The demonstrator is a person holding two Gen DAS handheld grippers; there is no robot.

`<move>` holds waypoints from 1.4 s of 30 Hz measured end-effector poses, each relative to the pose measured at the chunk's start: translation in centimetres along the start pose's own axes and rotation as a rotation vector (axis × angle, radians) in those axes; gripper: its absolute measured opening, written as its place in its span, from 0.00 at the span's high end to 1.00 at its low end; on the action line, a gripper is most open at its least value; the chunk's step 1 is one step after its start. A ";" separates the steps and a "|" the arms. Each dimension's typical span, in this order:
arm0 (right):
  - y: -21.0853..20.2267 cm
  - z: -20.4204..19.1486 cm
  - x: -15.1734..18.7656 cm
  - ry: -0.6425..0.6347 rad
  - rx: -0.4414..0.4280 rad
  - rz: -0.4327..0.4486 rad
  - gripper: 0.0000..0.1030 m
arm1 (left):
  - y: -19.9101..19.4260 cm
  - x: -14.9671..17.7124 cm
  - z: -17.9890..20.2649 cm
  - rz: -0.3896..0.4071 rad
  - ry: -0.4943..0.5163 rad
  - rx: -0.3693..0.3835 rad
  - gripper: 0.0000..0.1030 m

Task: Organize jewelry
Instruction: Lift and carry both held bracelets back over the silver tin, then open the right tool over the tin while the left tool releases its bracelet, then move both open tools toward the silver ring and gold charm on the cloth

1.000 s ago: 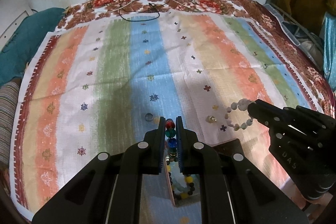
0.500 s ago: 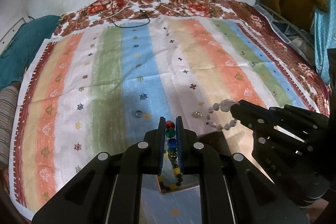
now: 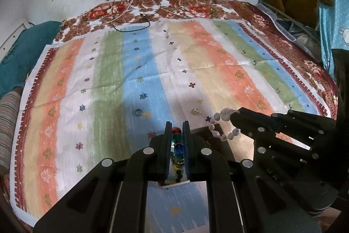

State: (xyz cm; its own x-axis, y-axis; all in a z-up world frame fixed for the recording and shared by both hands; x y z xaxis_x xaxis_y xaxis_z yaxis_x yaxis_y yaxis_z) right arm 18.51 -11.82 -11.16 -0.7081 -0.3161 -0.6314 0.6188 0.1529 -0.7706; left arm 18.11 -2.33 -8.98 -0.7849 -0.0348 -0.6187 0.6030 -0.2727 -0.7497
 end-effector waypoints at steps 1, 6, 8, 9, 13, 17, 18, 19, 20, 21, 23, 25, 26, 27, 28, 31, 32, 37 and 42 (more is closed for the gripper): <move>-0.2 -0.1 0.1 -0.001 -0.006 0.002 0.91 | -0.1 0.1 0.1 0.002 0.001 0.004 0.91; -1.0 -0.5 0.6 -0.007 -0.021 0.008 0.91 | -0.5 0.5 0.5 0.006 -0.005 0.014 0.91; -1.0 -0.5 0.7 -0.006 -0.022 0.004 0.91 | -0.5 0.6 0.5 0.004 -0.003 0.014 0.91; -0.9 -0.5 0.9 -0.011 -0.022 -0.002 0.91 | -0.5 0.6 0.5 0.002 -0.003 0.013 0.91; -0.2 -0.6 1.4 -0.022 -0.010 -0.034 0.87 | -0.9 0.6 0.0 0.017 -0.019 -0.009 0.77; 0.2 0.5 1.2 0.012 0.018 -0.043 0.54 | -1.1 0.4 -1.3 0.025 -0.062 -0.038 0.71; 0.4 0.7 1.2 0.014 0.023 -0.046 0.54 | -1.2 0.4 -1.8 0.028 -0.082 -0.039 0.67; 0.5 0.9 1.3 0.014 0.028 -0.052 0.54 | -1.3 0.3 -2.1 0.031 -0.096 -0.037 0.64; 0.7 1.0 1.3 0.013 0.031 -0.058 0.54 | -1.4 0.2 -2.5 0.034 -0.114 -0.034 0.63; 0.8 1.0 1.4 0.011 0.034 -0.063 0.53 | -1.4 0.1 -2.7 0.036 -0.124 -0.034 0.59; 1.1 1.0 1.4 0.009 0.039 -0.069 0.52 | -1.4 -0.1 -3.2 0.036 -0.144 -0.035 0.53; 1.2 1.0 1.3 0.003 0.044 -0.069 0.47 | -1.2 -0.1 -3.6 0.033 -0.156 -0.039 0.44; 1.3 1.0 1.2 0.000 0.048 -0.068 0.46 | -1.0 -0.1 -3.9 0.027 -0.167 -0.041 0.43; 1.4 1.0 1.1 -0.002 0.048 -0.069 0.44 | -0.8 -0.1 -4.1 0.023 -0.173 -0.041 0.41; 1.5 1.0 1.0 -0.003 0.046 -0.071 0.43 | -0.6 0.0 -4.4 0.016 -0.184 -0.042 0.39; 2.2 0.8 0.9 -0.006 0.026 -0.097 0.41 | 0.0 -0.2 -5.5 0.003 -0.221 -0.045 0.35; 2.4 0.9 0.9 -0.006 0.027 -0.102 0.40 | 0.3 -0.2 -5.8 -0.001 -0.234 -0.045 0.33; 3.6 1.1 0.3 -0.008 0.037 -0.125 0.31 | 1.3 -0.6 -7.4 -0.013 -0.301 -0.027 0.28; 4.7 0.9 -0.1 -0.021 0.031 -0.136 0.27 | 2.5 -1.2 -8.3 -0.028 -0.271 -0.078 0.26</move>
Point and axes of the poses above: each gripper's, at about its wrist camera, not at the fingertips, and y roughly the way its jaws point, z to its right, x to its underside, the point moved 10 cm from there along y, roughly the way its jaws point, and after that the axes turned 12 degrees about x, right-handed, at the moved point
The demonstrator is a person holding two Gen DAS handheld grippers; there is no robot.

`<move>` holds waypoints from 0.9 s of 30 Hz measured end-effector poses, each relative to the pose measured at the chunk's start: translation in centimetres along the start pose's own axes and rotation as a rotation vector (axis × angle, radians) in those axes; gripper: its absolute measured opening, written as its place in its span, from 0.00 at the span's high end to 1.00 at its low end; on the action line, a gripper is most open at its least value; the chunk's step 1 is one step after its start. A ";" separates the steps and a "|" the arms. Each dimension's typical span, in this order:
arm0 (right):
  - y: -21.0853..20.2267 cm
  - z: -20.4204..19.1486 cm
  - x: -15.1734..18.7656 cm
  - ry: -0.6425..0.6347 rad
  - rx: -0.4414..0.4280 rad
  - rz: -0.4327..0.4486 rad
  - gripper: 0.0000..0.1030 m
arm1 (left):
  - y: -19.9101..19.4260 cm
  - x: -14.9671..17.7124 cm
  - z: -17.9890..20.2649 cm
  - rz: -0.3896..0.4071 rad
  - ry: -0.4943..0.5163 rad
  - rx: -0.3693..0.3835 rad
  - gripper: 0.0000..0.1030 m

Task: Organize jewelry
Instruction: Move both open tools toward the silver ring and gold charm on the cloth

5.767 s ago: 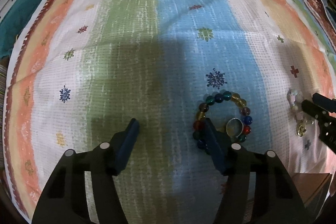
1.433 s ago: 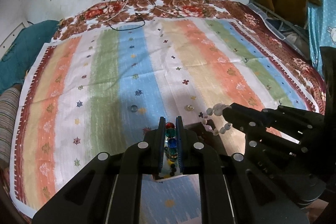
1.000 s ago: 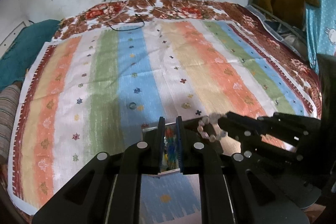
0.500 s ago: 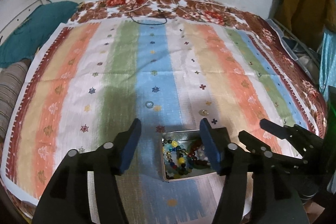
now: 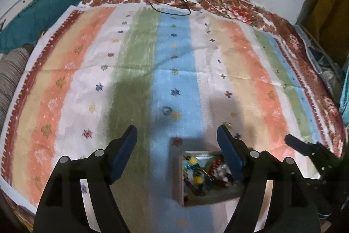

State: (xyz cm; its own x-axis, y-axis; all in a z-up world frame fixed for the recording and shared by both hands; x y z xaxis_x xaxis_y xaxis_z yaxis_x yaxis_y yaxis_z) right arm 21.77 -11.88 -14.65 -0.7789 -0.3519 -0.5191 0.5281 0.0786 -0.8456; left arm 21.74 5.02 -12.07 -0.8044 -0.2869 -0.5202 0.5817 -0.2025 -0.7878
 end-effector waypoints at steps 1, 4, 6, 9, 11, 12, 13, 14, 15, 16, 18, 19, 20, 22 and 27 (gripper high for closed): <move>0.1 0.0 -0.1 -0.002 0.003 -0.001 0.26 | 0.4 -0.1 -0.2 -0.007 0.004 -0.008 0.26; 0.9 0.1 -0.3 -0.005 0.011 -0.012 0.22 | 1.3 -0.4 -0.8 -0.027 -0.006 -0.012 0.26; 1.3 0.0 -0.5 -0.011 0.010 -0.017 0.22 | 2.0 -0.6 -1.0 -0.039 -0.009 -0.012 0.26; 1.9 -0.2 -0.7 -0.022 0.012 -0.022 0.20 | 3.1 -0.9 -1.0 -0.059 -0.006 -0.011 0.26; 2.4 -0.2 -0.7 -0.025 0.012 -0.031 0.20 | 3.7 -0.9 -0.8 -0.067 -0.005 -0.006 0.26; 2.8 -0.3 -0.8 -0.026 0.013 -0.038 0.20 | 4.0 -1.0 -0.8 -0.072 -0.005 -0.004 0.26; 3.2 -0.3 -0.8 -0.027 0.015 -0.048 0.20 | 4.4 -1.0 -0.8 -0.077 -0.004 -0.006 0.26; 3.6 -0.2 -0.9 -0.026 0.016 -0.056 0.20 | 4.7 -1.1 -0.9 -0.082 -0.001 -0.013 0.26; 3.9 -0.2 -0.9 -0.025 0.017 -0.063 0.20 | 5.0 -1.1 -1.1 -0.085 0.001 -0.019 0.25; 4.3 -0.2 -0.9 -0.023 0.018 -0.071 0.20 | 5.4 -1.1 -1.2 -0.091 0.001 -0.024 0.25; 4.9 -0.1 -0.9 -0.020 0.016 -0.084 0.20 | 6.1 -1.1 -1.7 -0.104 0.000 -0.033 0.25; 5.3 0.0 -0.9 -0.015 0.013 -0.094 0.20 | 6.5 -1.1 -1.9 -0.111 0.000 -0.040 0.25; 5.5 -0.1 -0.9 -0.011 0.011 -0.100 0.20 | 6.8 -1.0 -2.1 -0.118 0.002 -0.046 0.25; 6.0 0.0 -0.9 -0.002 0.004 -0.115 0.20 | 7.2 -1.0 -2.3 -0.123 0.003 -0.054 0.25; 6.9 0.0 -1.2 -0.001 0.010 -0.132 0.20 | 8.2 -1.1 -2.6 -0.135 -0.006 -0.050 0.25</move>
Point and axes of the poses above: each gripper's, at about its wrist camera, not at the fingertips, and y roughly the way its jaws point, z to its right, x to its underside, the point moved 10 cm from there along y, roughly the way its jaws point, and after that the axes turned 12 degrees about x, right-handed, at the moved point
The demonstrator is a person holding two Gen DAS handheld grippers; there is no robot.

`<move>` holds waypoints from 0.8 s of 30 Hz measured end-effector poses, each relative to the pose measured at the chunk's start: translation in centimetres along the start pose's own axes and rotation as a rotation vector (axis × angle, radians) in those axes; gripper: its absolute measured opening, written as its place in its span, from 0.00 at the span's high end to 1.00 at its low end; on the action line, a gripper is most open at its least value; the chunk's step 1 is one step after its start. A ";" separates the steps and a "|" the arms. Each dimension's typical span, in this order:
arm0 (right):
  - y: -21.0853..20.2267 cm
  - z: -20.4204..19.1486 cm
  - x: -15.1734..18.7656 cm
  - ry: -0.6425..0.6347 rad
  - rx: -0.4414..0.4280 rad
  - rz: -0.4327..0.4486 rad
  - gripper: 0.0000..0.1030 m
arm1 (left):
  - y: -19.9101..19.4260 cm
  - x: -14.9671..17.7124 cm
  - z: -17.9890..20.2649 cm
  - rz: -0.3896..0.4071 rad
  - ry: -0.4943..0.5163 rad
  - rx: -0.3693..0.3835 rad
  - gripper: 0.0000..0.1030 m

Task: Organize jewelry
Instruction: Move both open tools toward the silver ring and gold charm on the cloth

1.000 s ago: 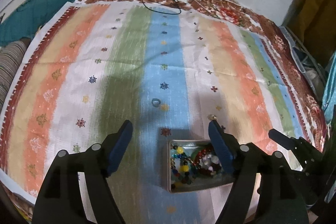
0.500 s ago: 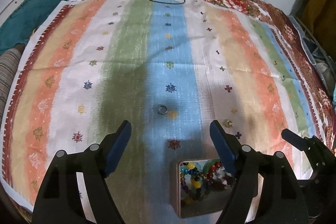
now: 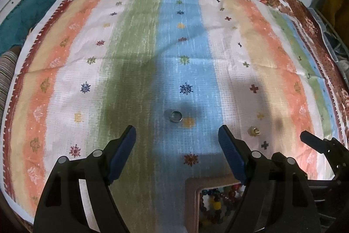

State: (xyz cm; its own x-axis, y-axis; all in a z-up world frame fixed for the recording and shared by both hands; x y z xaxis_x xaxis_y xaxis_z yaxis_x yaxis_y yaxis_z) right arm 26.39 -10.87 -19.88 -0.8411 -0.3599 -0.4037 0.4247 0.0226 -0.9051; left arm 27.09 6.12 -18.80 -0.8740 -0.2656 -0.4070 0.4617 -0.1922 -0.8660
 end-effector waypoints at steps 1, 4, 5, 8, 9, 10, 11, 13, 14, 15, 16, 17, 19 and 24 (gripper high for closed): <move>0.2 0.0 0.0 -0.002 0.001 -0.004 0.20 | 0.2 0.0 0.0 -0.003 0.004 -0.001 0.25; 0.8 0.0 -0.2 -0.005 0.009 -0.012 0.20 | 0.8 -0.1 0.0 -0.012 0.017 -0.008 0.25; 0.9 0.0 -0.2 -0.002 0.007 -0.016 0.20 | 1.0 -0.1 0.0 -0.015 0.018 -0.009 0.25; 1.5 0.1 -0.3 0.010 0.003 -0.032 0.20 | 1.6 0.0 -0.2 -0.024 0.020 -0.018 0.25; 1.6 0.2 -0.4 0.012 0.004 -0.035 0.20 | 1.8 0.0 -0.3 -0.028 0.021 -0.020 0.25; 1.9 0.3 -0.4 0.016 0.005 -0.041 0.20 | 2.0 0.0 -0.3 -0.030 0.020 -0.020 0.25; 2.1 0.4 -0.4 0.019 0.006 -0.046 0.20 | 2.1 -0.1 -0.4 -0.032 0.019 -0.019 0.25; 2.7 0.6 -0.4 0.028 0.005 -0.060 0.20 | 2.4 -0.2 -0.4 -0.035 0.014 -0.014 0.25; 2.9 0.6 -0.4 0.031 0.003 -0.065 0.20 | 2.5 -0.2 -0.4 -0.037 0.011 -0.010 0.25; 3.1 0.6 -0.5 0.031 0.002 -0.068 0.20 | 2.8 -0.3 -0.5 -0.042 0.006 -0.004 0.25; 3.3 0.6 -0.5 0.029 0.005 -0.072 0.20 | 3.0 -0.3 -0.5 -0.045 0.005 -0.001 0.25; 3.5 0.5 -0.5 0.024 0.009 -0.073 0.20 | 3.3 -0.3 -0.5 -0.050 0.007 0.001 0.25; 3.8 0.4 -0.5 0.006 0.022 -0.073 0.20 | 3.6 -0.5 -0.4 -0.050 0.022 0.006 0.26; 4.6 0.0 -0.6 -0.014 0.021 -0.086 0.20 | 4.6 -1.0 -0.2 -0.061 0.028 0.018 0.28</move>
Point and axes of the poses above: each gripper's, at about its wrist camera, not at the fingertips, and y roughly the way its jaws point, z to its right, x to its underside, the point moved 10 cm from there along y, roughly the way its jaws point, and after that the axes turned 12 degrees about x, right-handed, at the moved point
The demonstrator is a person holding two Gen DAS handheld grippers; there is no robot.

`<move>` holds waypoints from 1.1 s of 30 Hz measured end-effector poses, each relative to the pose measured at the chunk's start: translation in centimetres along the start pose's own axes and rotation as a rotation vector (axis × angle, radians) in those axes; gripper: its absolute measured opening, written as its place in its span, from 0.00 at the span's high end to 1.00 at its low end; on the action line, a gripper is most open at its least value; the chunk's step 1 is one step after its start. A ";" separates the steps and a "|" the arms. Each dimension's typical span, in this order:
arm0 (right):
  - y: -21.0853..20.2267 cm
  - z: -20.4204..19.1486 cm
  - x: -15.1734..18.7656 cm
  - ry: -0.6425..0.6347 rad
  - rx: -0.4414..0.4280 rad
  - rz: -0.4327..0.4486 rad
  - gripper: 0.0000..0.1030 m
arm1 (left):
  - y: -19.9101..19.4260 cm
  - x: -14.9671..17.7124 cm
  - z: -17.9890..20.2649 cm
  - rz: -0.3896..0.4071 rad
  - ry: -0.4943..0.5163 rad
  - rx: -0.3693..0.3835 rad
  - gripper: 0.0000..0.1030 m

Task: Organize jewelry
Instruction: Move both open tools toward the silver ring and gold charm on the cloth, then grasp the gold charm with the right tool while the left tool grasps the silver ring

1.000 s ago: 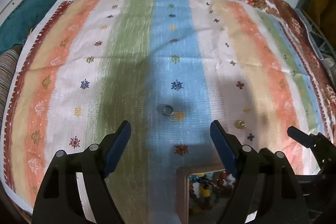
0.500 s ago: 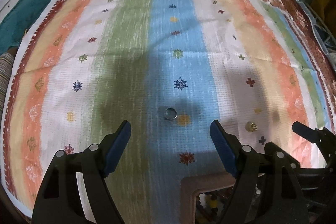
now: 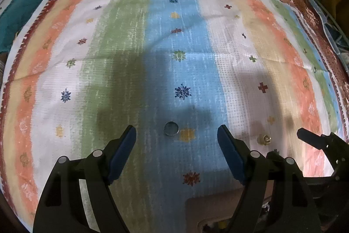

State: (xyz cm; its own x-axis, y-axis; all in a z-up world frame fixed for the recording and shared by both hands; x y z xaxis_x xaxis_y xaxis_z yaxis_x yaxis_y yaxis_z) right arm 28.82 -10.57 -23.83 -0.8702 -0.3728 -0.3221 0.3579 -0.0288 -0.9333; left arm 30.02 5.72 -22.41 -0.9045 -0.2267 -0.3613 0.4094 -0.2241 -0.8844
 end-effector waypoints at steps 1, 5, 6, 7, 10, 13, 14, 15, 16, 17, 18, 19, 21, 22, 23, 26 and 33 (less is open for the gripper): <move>0.2 0.0 -0.1 -0.004 0.003 -0.003 0.20 | 0.2 0.0 0.0 -0.006 0.002 0.000 0.28; 0.9 -0.1 -0.2 -0.011 0.010 -0.014 0.20 | 1.4 0.0 -0.2 -0.040 0.015 -0.003 0.41; 1.0 -0.1 -0.3 -0.011 0.011 -0.016 0.20 | 1.8 0.1 -0.4 -0.050 0.015 -0.004 0.41; 1.2 0.0 -0.4 -0.013 0.013 -0.018 0.20 | 2.0 0.1 -0.5 -0.056 0.016 -0.007 0.42; 1.6 -0.1 -0.6 -0.013 0.007 -0.025 0.20 | 2.7 0.1 -1.0 -0.073 0.020 -0.016 0.47; 2.0 -0.2 -0.7 -0.018 0.006 -0.033 0.29 | 3.1 0.1 -1.6 -0.083 0.009 -0.020 0.50; 2.1 -0.2 -0.7 -0.019 0.006 -0.037 0.29 | 3.2 0.0 -1.7 -0.085 0.008 -0.019 0.51; 2.3 -0.2 -0.7 -0.020 0.005 -0.040 0.29 | 3.3 0.0 -1.8 -0.089 0.008 -0.017 0.53; 2.5 -0.3 -0.7 -0.021 0.004 -0.044 0.31 | 3.4 0.0 -1.9 -0.090 0.007 -0.018 0.53; 2.7 -0.4 -0.6 -0.024 0.000 -0.050 0.32 | 3.5 -0.1 -2.0 -0.091 0.006 -0.019 0.53; 2.8 -0.4 -0.5 -0.025 -0.002 -0.054 0.34 | 3.6 -0.1 -2.2 -0.093 0.003 -0.018 0.54; 3.0 -0.4 -0.5 -0.025 -0.004 -0.057 0.36 | 3.7 0.0 -2.3 -0.094 0.001 -0.015 0.54; 3.2 -0.4 -0.5 -0.028 -0.008 -0.060 0.41 | 3.9 -0.1 -2.3 -0.090 0.003 -0.012 0.57; 3.3 -0.4 -0.5 -0.027 -0.011 -0.061 0.42 | 3.9 -0.2 -2.3 -0.086 0.007 -0.010 0.58; 3.4 -0.4 -0.5 -0.025 -0.014 -0.062 0.45 | 4.0 -0.1 -2.3 -0.087 0.011 -0.009 0.58; 3.6 -0.3 -0.6 -0.023 -0.015 -0.062 0.56 | 4.2 0.0 -2.4 -0.091 0.019 -0.020 0.62; 3.6 -0.9 -0.3 -0.049 -0.016 -0.074 0.81 | 4.3 0.1 -1.9 -0.103 0.030 -0.025 0.80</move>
State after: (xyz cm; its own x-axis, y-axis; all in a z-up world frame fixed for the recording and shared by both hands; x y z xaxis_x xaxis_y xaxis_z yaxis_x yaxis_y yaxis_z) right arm 30.03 -9.77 -27.22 -0.8763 -0.4153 -0.2441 0.2872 -0.0436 -0.9569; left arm 31.42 6.57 -26.81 -0.9448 -0.1757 -0.2767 0.3118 -0.2212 -0.9241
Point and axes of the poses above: each gripper's, at about its wrist camera, not at the fingertips, and y roughly the way its jaws point, z to its right, x to its underside, the point moved 10 cm from there along y, roughly the way its jaws point, and after that the axes turned 12 degrees about x, right-handed, at the moved point
